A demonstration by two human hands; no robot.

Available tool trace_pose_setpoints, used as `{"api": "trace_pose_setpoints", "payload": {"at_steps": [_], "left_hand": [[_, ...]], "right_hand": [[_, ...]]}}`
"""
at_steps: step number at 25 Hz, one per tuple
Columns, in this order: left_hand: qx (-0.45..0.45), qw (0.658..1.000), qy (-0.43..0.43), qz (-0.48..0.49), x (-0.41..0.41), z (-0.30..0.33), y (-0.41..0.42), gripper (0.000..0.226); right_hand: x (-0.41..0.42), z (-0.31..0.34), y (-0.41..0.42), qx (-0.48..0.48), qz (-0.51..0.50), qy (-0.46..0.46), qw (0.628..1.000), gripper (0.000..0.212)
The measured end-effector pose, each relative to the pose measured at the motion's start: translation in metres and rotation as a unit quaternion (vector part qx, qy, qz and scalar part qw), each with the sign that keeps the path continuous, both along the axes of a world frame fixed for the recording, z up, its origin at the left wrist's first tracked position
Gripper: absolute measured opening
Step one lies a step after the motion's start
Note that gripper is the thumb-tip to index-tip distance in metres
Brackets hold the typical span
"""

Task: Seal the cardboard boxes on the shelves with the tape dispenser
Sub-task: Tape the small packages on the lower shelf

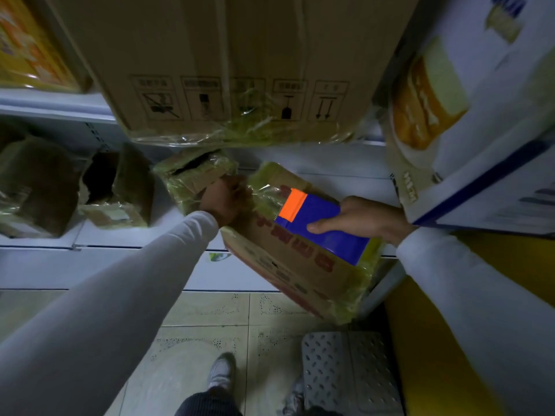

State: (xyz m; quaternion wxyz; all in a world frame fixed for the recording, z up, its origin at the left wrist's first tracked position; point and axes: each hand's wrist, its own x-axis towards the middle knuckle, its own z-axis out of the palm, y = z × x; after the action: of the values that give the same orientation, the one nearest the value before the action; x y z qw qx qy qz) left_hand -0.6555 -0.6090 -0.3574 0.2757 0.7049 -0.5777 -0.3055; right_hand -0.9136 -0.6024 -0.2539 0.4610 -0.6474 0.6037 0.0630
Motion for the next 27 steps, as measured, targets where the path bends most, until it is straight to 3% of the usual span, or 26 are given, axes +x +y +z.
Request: {"api": "trace_pose_setpoints", "payload": {"at_steps": [2,4,5,12,16,18,22,25,27], "left_hand": [[-0.101,0.973,-0.182,-0.103,-0.003,0.004,0.005,0.045],[-0.229,0.917,-0.224,-0.238,-0.004,0.0,0.012,0.045],[-0.247,0.901,-0.223,-0.279,-0.004,-0.003,0.015,0.043],[-0.12,0.916,-0.231,-0.304,0.004,-0.007,-0.018,0.047],[-0.125,0.922,-0.211,-0.301,0.003,-0.008,-0.019,0.052],[-0.119,0.924,-0.211,-0.296,0.001,-0.006,-0.017,0.051],[-0.085,0.916,-0.263,-0.29,-0.004,-0.006,-0.019,0.05],[-0.087,0.902,-0.306,-0.291,-0.008,-0.005,-0.018,0.062],[-0.085,0.899,-0.312,-0.294,-0.009,-0.003,-0.015,0.073]], "right_hand": [[0.005,-0.005,0.0,0.006,-0.01,-0.001,1.0,0.039],[0.005,-0.011,0.003,0.028,-0.014,-0.002,1.0,0.04],[0.005,-0.014,0.006,0.035,-0.015,-0.004,0.999,0.039],[-0.017,0.001,0.01,-0.004,-0.04,-0.006,0.999,0.041],[-0.057,0.01,0.035,0.056,-0.032,-0.08,0.995,0.028],[-0.071,0.011,0.044,0.046,-0.028,-0.089,0.995,0.036],[-0.11,0.01,0.057,0.054,-0.044,-0.076,0.995,0.075],[-0.136,0.0,0.082,0.076,-0.077,-0.131,0.986,0.064],[-0.138,-0.018,0.097,0.059,-0.093,-0.121,0.986,0.061]]}}
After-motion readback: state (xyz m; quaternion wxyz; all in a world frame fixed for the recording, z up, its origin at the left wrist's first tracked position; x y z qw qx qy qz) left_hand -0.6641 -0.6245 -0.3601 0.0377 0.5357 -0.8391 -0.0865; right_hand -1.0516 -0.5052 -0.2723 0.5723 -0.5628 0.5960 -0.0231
